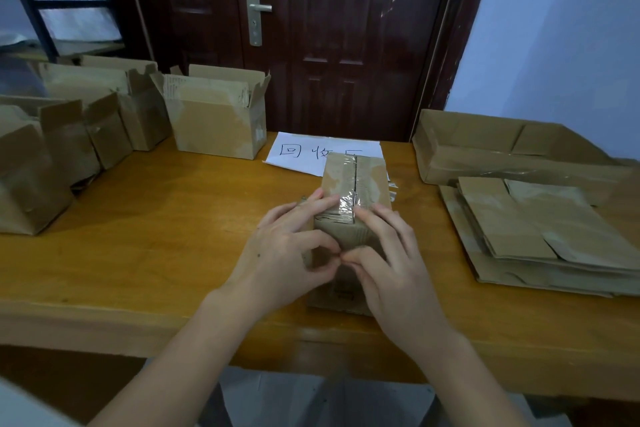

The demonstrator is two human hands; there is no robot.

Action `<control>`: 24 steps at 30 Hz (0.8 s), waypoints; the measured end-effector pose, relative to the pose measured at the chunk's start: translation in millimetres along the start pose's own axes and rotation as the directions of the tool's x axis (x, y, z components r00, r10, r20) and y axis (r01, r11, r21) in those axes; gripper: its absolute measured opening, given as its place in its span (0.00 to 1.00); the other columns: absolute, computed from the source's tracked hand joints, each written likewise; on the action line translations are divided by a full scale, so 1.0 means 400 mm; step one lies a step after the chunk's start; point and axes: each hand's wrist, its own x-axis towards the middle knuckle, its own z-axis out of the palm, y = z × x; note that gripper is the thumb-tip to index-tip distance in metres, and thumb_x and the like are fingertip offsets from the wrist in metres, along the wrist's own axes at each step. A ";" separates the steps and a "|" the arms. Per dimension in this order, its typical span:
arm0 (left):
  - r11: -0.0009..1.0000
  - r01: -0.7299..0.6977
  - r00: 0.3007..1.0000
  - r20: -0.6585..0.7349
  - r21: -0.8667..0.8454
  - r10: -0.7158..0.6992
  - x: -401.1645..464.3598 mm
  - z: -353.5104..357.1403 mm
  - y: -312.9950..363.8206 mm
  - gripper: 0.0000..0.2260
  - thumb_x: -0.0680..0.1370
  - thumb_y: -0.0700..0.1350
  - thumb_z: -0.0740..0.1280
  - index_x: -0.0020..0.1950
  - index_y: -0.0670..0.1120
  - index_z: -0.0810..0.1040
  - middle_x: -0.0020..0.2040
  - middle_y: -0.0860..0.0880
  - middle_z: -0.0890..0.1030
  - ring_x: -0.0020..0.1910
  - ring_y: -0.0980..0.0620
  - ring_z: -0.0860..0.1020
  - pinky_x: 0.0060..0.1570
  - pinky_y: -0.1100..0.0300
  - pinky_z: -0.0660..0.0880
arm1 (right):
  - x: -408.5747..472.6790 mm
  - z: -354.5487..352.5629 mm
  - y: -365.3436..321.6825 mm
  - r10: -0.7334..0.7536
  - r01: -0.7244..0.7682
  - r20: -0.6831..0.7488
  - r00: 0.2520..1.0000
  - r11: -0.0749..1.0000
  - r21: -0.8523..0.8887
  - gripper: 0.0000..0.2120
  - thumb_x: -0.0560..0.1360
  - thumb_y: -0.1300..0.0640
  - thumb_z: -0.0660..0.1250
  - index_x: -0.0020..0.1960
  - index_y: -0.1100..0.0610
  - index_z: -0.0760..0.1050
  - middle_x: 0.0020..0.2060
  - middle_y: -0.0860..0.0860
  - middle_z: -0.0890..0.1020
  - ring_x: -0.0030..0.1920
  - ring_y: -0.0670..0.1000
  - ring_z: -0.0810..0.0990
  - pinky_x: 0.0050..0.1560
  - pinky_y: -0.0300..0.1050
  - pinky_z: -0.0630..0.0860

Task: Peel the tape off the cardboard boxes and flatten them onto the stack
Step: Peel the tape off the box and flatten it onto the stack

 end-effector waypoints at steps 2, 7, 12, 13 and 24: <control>1.000 0.016 0.999 0.039 0.024 -0.016 0.004 -0.008 0.005 0.06 0.72 0.55 0.74 0.46 0.57 0.83 0.77 0.54 0.72 0.79 0.54 0.64 0.76 0.47 0.64 | 0.007 -0.003 0.003 0.005 -0.004 -0.041 0.999 1.000 0.012 0.12 0.83 0.56 0.61 0.51 0.58 0.82 0.68 0.58 0.77 0.74 0.59 0.69 0.72 0.60 0.70; 0.993 0.106 0.991 0.086 -0.045 -0.102 0.019 -0.032 0.018 0.13 0.75 0.68 0.66 0.49 0.60 0.75 0.78 0.59 0.66 0.79 0.62 0.58 0.77 0.58 0.54 | 0.029 -0.002 0.027 -0.023 0.022 -0.142 0.990 1.000 -0.004 0.12 0.82 0.57 0.62 0.52 0.61 0.83 0.62 0.56 0.82 0.67 0.58 0.77 0.66 0.62 0.75; 0.999 0.036 0.998 0.047 0.037 -0.038 0.045 -0.039 0.020 0.09 0.76 0.55 0.69 0.54 0.56 0.81 0.72 0.53 0.75 0.75 0.53 0.70 0.77 0.37 0.61 | 0.024 -0.002 0.041 -0.120 0.117 -0.141 0.983 0.993 -0.029 0.11 0.82 0.55 0.65 0.53 0.60 0.84 0.61 0.57 0.82 0.66 0.57 0.77 0.67 0.57 0.75; 0.997 0.000 1.000 0.023 0.078 -0.002 0.045 -0.035 0.020 0.07 0.76 0.53 0.70 0.53 0.56 0.82 0.71 0.52 0.78 0.73 0.50 0.73 0.77 0.35 0.60 | 0.024 -0.003 0.040 -0.131 0.129 -0.143 0.981 0.991 -0.017 0.09 0.81 0.56 0.67 0.53 0.60 0.84 0.60 0.57 0.82 0.66 0.57 0.77 0.66 0.54 0.76; 0.985 -0.132 0.964 -0.218 0.114 0.154 0.032 0.006 0.023 0.07 0.83 0.44 0.65 0.51 0.45 0.83 0.56 0.49 0.85 0.59 0.50 0.81 0.68 0.53 0.73 | 0.049 -0.061 0.058 0.009 -0.009 0.000 1.000 0.981 0.192 0.13 0.78 0.56 0.69 0.62 0.55 0.82 0.64 0.47 0.79 0.66 0.47 0.76 0.66 0.39 0.73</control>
